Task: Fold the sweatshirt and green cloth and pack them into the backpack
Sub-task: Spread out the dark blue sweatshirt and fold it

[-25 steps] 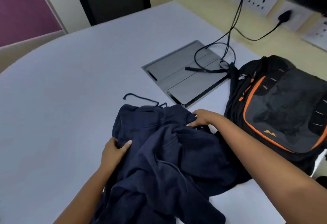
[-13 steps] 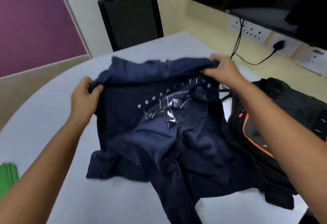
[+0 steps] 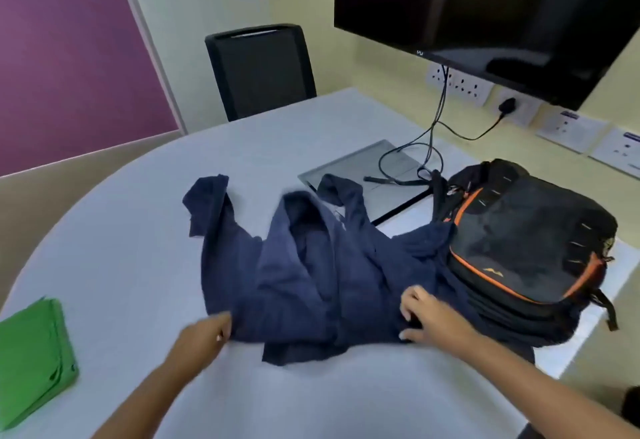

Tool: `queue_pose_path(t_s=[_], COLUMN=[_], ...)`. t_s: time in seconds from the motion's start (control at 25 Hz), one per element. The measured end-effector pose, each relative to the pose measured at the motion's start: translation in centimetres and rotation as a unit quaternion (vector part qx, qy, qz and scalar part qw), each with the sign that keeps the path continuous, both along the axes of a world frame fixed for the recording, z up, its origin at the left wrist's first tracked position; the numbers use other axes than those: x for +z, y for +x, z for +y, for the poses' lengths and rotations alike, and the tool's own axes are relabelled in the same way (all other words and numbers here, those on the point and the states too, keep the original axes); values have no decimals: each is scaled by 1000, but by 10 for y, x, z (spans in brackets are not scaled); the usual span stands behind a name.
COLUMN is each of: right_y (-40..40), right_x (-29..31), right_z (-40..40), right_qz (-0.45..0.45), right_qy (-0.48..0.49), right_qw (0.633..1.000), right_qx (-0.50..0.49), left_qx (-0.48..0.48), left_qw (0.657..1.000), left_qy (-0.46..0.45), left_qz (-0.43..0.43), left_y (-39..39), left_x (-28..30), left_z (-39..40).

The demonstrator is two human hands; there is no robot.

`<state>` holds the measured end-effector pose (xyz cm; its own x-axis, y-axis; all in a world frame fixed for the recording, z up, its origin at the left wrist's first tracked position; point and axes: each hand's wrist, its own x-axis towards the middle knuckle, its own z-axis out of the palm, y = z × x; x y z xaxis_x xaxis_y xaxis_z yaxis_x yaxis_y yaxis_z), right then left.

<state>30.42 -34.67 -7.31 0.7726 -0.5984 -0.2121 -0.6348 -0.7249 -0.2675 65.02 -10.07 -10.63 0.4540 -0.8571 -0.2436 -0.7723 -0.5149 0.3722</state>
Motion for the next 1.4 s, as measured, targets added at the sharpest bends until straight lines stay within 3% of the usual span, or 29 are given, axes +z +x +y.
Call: queue_pose_path(t_s=[0.08,0.16,0.28,0.36,0.44,0.52,0.6,0.64,0.72,0.76,0.84,0.88,0.92,0.96,1.0,1.08,1.12,1.28,1.4], right_y=[-13,-5,24,45,63,75,85,92,105,109,113,110,103,90,74,40,27,9,18], right_x=[-29,-24,-7,-8,-20,-41,-50,-46,-30,-22,-2,6,8,0,-11,-38,-50,-25,4], right_z=[14,9,-4,-8,-11,-16,-20,-21,-18,-12,6,16,26,34,38,25,12,-2,-20], right_qz=[-55,-162,-211,-217,-173,-70,21,20,-90,-184,-344,-379,-365,-297,-166,51,81,-39,-144], right_qy=[53,36,57,152,218,227,273,296,342,307,107,32,-1,14,49,64,45,89,111], right_qw=[992,968,956,940,928,934,925,920,906,906,913,915,930,953,978,992,994,993,974], right_qx=[-101,-188,-198,-215,-247,-266,-264,-255,-234,-225,-189,-133,-38,57,119,101,51,-71,-136], left_qx=[-27,-8,27,3,-27,-4,17,23,54,73,145,164,154,134,115,118,123,56,33], left_qw=[997,999,1000,1000,996,988,987,988,981,972,944,939,943,955,961,964,968,985,982], left_qy=[65,47,-9,-13,22,65,62,36,-30,-66,-149,-167,-172,-143,-107,-28,-6,6,-69], left_qz=[-10,-2,1,18,77,138,146,146,185,215,257,252,239,224,229,236,219,165,171], left_y=[-13,-18,-18,-20,-27,-35,-37,-36,-30,-26,-24,-25,-27,-32,-39,-43,-39,-33,-17], left_x=[-33,-39,-28,-24,-25,-36,-48,-49,-44,-40,-26,-24,-23,-29,-34,-48,-58,-39,-13], left_z=[20,17,-7,-27,-43,-53,-60,-63,-66,-66,-63,-59,-51,-40,-28,-15,-18,-26,-34])
